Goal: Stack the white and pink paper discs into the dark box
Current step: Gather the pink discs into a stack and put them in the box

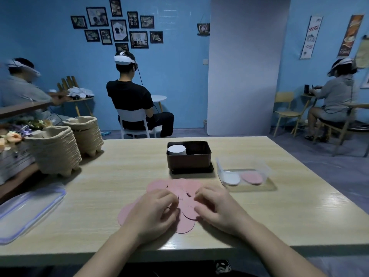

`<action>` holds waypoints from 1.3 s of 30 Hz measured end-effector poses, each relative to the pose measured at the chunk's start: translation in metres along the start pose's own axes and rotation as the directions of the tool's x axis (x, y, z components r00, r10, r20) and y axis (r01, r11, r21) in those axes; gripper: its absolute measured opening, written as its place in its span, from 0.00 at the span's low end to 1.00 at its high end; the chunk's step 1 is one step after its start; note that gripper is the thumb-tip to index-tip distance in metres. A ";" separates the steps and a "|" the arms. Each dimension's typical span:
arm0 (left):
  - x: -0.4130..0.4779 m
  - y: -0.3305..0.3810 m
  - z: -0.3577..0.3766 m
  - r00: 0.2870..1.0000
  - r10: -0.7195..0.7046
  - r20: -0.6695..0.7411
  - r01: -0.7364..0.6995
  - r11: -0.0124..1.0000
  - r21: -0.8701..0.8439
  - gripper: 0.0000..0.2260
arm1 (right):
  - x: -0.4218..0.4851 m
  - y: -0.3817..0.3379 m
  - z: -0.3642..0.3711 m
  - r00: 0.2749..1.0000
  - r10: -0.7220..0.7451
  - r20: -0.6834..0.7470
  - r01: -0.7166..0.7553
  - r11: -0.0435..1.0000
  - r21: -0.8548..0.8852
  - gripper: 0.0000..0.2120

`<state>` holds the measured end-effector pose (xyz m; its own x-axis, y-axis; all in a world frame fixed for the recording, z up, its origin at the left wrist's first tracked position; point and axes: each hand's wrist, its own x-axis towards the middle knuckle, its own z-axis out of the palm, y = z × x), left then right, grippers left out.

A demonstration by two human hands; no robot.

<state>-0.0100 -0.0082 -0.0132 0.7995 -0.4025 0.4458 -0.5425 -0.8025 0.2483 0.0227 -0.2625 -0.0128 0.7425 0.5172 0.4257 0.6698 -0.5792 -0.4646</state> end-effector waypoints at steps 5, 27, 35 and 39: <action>-0.009 0.008 -0.003 0.994 -0.002 0.107 -0.004 0.999 0.053 0.23 | -0.013 -0.003 -0.011 0.988 -0.005 0.157 0.012 0.999 -0.043 0.24; 0.006 0.000 -0.002 0.992 0.050 0.115 -0.049 0.999 -0.012 0.24 | -0.007 0.007 -0.007 0.999 0.015 0.028 -0.015 1.000 -0.005 0.23; 0.002 -0.007 -0.013 0.997 0.059 0.058 -0.058 0.998 -0.010 0.22 | -0.009 0.011 -0.006 0.995 0.083 -0.047 -0.082 0.996 0.030 0.22; -0.005 -0.024 -0.023 1.000 -0.008 0.015 0.008 1.000 -0.005 0.21 | -0.009 0.013 -0.004 0.995 0.092 -0.048 -0.091 0.995 0.030 0.22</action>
<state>-0.0071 0.0233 -0.0012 0.8073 -0.4027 0.4313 -0.5376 -0.8033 0.2563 0.0245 -0.2770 -0.0190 0.8000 0.4304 0.4180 0.5993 -0.6048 -0.5244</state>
